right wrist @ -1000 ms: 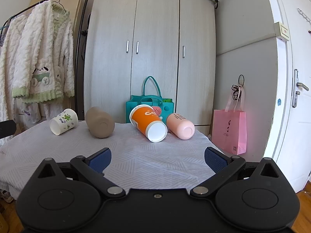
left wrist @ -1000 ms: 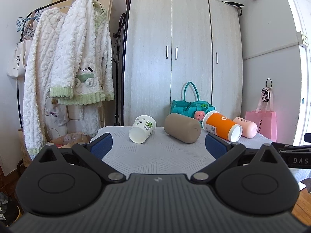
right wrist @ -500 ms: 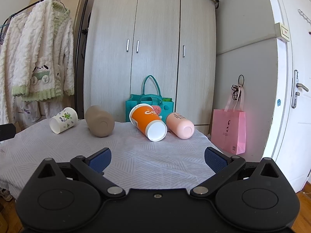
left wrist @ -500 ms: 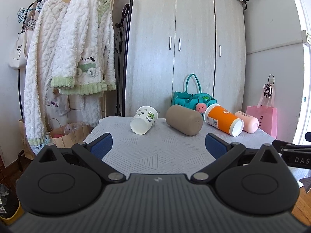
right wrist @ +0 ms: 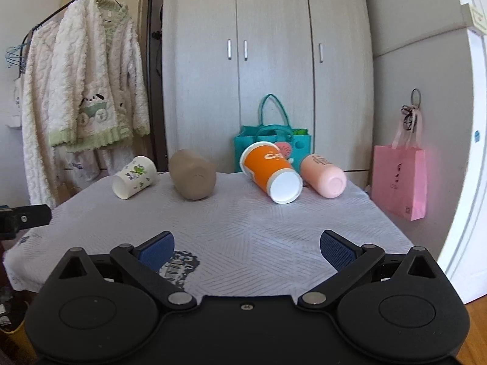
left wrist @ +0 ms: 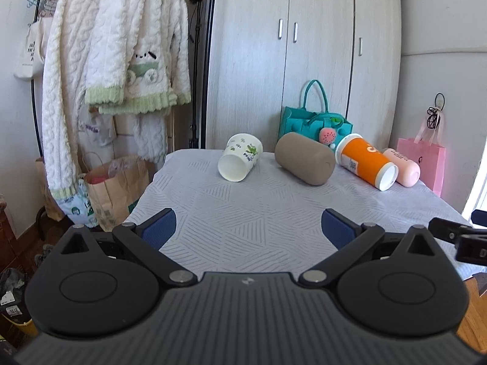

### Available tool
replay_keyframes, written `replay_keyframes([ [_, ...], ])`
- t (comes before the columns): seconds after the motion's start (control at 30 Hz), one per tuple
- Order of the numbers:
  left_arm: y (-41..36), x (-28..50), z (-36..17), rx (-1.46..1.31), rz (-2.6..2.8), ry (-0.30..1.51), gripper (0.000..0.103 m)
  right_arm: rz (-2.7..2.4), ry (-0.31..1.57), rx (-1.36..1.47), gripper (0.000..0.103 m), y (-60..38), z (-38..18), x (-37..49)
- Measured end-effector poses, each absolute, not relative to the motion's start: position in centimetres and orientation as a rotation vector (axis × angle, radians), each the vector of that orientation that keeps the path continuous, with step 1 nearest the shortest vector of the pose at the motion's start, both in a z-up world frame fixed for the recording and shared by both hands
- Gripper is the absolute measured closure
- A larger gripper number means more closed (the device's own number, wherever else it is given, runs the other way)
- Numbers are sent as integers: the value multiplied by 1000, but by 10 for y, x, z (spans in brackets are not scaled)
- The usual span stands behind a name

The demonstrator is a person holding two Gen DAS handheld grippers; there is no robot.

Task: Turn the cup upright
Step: 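Move the right gripper to the lying beige tumbler and close on its base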

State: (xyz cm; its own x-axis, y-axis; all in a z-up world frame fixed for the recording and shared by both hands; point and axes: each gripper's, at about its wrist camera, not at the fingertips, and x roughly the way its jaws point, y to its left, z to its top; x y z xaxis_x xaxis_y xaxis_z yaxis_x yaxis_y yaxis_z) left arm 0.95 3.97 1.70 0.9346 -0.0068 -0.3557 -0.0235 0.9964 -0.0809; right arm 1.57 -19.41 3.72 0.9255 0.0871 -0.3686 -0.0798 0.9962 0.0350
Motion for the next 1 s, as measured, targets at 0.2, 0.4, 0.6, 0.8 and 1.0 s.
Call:
replay_keyframes([
  [0.2, 57, 40, 21, -126, -4, 445, 0, 299, 523, 86, 0, -204, 51, 50],
  [0.4, 71, 69, 18, -163, 16, 512, 0, 561, 707, 145, 0, -192, 77, 91],
  [0.6, 85, 106, 26, -278, -65, 585, 0, 604, 762, -25, 0, -161, 101, 133],
  [0.8, 84, 151, 32, -353, -148, 633, 0, 591, 771, -179, 0, -144, 109, 183],
  [1.0, 89, 190, 32, -362, -153, 678, 0, 622, 833, -182, 0, -136, 107, 222],
])
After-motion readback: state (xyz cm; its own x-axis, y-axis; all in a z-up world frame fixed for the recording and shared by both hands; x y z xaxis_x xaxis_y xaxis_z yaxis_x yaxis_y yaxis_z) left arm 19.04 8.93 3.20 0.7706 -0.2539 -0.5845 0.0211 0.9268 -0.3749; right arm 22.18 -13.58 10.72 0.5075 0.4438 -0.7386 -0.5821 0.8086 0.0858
